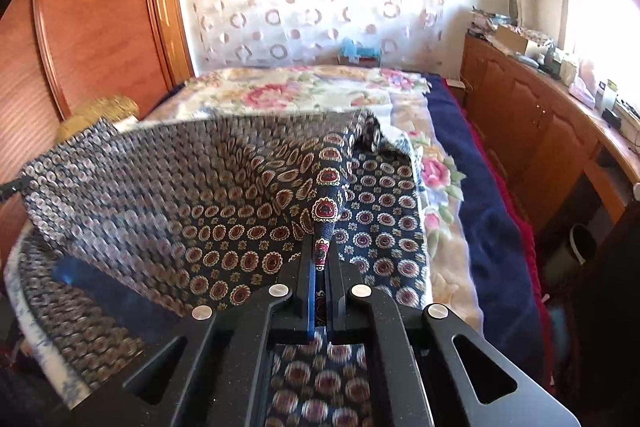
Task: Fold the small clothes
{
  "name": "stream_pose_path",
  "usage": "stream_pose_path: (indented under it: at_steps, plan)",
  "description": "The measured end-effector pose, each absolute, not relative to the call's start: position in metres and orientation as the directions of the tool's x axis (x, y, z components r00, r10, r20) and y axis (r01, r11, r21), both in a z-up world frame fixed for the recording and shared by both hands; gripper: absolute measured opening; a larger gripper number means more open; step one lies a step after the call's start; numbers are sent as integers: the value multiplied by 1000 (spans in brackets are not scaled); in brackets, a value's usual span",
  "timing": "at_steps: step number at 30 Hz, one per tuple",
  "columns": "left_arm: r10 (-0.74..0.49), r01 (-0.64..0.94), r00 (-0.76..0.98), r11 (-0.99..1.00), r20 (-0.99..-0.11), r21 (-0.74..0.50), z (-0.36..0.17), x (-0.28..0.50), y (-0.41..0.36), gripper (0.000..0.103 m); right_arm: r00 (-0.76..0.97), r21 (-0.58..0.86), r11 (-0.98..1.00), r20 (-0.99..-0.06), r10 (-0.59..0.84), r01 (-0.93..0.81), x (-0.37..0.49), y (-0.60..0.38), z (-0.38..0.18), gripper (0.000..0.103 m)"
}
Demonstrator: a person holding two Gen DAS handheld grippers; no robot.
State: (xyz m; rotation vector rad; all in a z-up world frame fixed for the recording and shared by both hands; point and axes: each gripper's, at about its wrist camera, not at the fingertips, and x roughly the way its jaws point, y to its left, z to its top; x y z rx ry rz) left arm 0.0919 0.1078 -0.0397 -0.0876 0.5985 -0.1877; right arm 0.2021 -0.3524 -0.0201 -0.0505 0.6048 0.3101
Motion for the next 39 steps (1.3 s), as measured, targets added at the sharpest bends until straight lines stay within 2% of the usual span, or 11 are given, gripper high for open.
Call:
stream_pose_path:
  at_steps: [7, 18, 25, 26, 27, 29, 30, 32, 34, 39]
  plan:
    - [-208, 134, 817, 976, -538, -173, -42, 69, 121, 3, 794, 53, 946, -529, 299, -321, 155, -374, -7, 3]
    - [-150, 72, 755, 986, -638, -147, -86, 74, 121, 3, 731, 78, 947, -617, 290, -310, 139, -371, -54, 3]
    - [-140, 80, 750, 989, -646, -122, -90, 73, 111, 4, 729, 71, 955, -631, 266, -287, 149, -365, -52, 3]
    - [-138, 79, 750, 990, -647, -120, -91, 73, 111, 13, 734, 66, 955, -626, 265, -288, 144, -363, -48, 3]
    - [-140, 80, 753, 989, -643, -121, -90, 72, 112, 28, 738, 62, 955, -621, 264, -289, 142, -363, -46, 7]
    - [-148, 85, 764, 988, -628, -130, -91, 69, 113, 42, 752, 44, 959, -610, 249, -281, 135, -364, -44, 9]
    - [-147, 83, 764, 988, -628, -130, -91, 68, 113, 43, 758, 35, 960, -606, 241, -277, 133, -363, -42, 9]
    - [-137, 71, 754, 989, -642, -128, -93, 69, 114, 47, 772, 15, 963, -595, 225, -269, 130, -362, -39, 15]
    - [-144, 75, 750, 988, -646, -133, -95, 68, 115, 48, 785, 6, 964, -580, 220, -266, 125, -360, -36, 34]
    - [-135, 49, 715, 988, -686, -144, -104, 73, 117, 48, 804, 1, 959, -544, 237, -282, 116, -349, -32, 67]
